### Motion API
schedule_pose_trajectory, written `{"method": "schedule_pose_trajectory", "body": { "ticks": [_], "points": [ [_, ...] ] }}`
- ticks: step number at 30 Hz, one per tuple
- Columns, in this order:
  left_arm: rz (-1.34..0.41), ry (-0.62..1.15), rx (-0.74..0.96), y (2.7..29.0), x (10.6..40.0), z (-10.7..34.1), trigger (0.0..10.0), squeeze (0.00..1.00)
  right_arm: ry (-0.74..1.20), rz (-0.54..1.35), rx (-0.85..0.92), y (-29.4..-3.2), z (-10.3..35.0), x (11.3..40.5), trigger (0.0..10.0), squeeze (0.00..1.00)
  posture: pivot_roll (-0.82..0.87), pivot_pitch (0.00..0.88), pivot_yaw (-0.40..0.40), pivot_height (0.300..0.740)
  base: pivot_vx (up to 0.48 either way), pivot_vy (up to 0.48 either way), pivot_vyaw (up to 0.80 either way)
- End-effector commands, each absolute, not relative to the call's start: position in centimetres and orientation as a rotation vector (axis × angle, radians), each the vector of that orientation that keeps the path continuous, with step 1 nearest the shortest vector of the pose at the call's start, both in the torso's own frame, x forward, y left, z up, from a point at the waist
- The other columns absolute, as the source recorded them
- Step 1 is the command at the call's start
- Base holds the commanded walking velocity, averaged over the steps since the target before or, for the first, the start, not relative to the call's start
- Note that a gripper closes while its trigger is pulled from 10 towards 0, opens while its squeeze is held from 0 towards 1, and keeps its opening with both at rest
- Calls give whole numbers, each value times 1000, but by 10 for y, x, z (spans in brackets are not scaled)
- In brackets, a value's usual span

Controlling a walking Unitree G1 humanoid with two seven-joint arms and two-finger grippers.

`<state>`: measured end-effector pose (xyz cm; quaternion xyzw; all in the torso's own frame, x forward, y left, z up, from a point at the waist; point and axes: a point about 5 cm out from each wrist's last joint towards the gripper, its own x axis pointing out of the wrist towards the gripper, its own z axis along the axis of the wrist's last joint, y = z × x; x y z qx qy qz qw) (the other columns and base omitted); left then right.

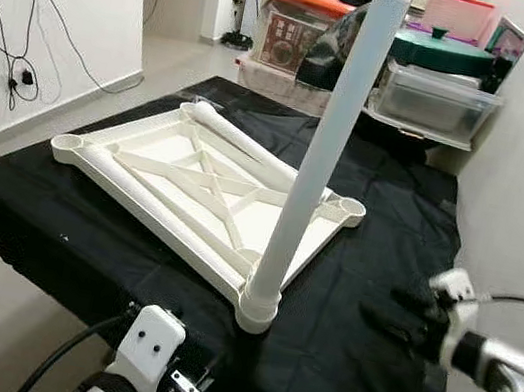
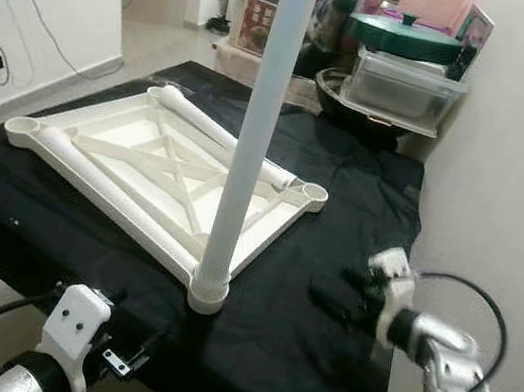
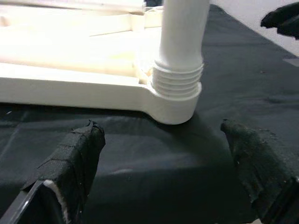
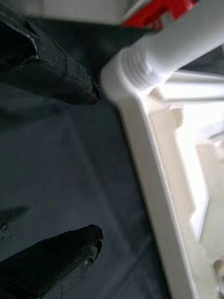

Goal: Building children table

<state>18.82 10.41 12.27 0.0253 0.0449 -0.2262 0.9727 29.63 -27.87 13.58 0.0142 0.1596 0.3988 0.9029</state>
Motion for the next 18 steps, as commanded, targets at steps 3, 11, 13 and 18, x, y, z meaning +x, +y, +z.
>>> {"method": "schedule_pose_trajectory", "body": {
  "ticks": [3,11,13,18],
  "points": [
    [-461,91,50,103,188,122,10000,0,271,930,84,-260,147,296,10000,0,217,18,-100,740,0,0,0],
    [-463,83,52,103,188,123,10000,0,204,1062,98,-228,155,303,10000,0,220,18,-104,740,0,0,0],
    [-462,82,51,103,188,123,10000,0,193,1097,95,-221,158,305,10000,0,220,19,-105,740,0,0,0],
    [-463,81,51,103,188,123,10000,0,191,1118,95,-217,160,304,10000,0,219,19,-105,740,0,0,0]
  ]
}}
